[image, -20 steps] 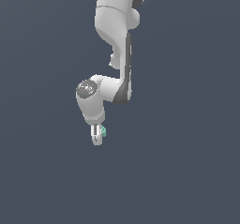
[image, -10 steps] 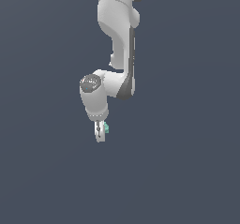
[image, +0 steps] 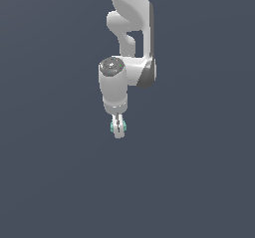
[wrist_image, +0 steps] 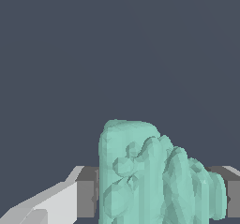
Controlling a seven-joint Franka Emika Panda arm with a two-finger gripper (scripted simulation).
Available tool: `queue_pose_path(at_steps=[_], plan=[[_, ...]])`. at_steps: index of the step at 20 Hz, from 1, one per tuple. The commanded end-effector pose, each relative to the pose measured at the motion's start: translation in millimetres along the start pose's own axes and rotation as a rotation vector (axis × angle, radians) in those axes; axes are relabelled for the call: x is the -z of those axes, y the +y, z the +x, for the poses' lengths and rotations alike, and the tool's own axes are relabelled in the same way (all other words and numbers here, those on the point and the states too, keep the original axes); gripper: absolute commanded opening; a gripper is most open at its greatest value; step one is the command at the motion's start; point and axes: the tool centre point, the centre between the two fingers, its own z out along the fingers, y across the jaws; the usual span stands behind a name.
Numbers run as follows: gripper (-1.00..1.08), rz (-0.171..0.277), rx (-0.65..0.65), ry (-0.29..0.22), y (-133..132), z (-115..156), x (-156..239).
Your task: Pick up the object and move it to a goal position.
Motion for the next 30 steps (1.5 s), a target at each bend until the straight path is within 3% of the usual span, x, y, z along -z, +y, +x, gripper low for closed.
queue_pose_path(at_steps=[1, 19, 30], plan=[[-1.0, 0.001, 0.001, 0.0, 6.7, -18.3, 19.9], [-1.0, 0.001, 0.0, 0.005, 52.3, -151.2, 168.7], [-1.0, 0.0, 0.0, 0.003, 63.0, -192.9, 213.9]])
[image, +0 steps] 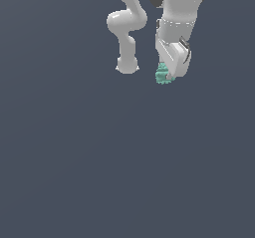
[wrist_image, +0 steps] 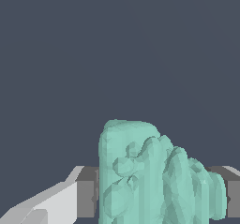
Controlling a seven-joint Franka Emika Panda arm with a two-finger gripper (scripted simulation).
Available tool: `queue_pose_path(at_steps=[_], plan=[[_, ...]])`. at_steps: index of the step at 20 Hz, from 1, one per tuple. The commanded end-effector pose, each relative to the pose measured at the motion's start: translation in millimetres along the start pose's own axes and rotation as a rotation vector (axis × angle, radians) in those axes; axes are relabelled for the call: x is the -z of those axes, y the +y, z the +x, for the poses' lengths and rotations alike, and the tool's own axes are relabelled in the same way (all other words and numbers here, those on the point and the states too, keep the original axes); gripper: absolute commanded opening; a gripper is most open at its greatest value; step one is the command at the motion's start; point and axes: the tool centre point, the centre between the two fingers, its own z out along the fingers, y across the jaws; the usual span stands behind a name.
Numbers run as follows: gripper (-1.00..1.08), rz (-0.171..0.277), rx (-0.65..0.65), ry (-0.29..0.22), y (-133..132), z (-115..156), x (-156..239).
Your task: Pick up the object and move it to a goal position.
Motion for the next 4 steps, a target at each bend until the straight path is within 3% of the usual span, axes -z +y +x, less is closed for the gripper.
queue_pose_path(at_steps=[1, 4], plan=[[-1.0, -0.001, -0.001, 0.0, 0.8, -3.8, 4.0], [-1.0, -0.001, -0.001, -0.001, 0.0, -4.0, 3.9]])
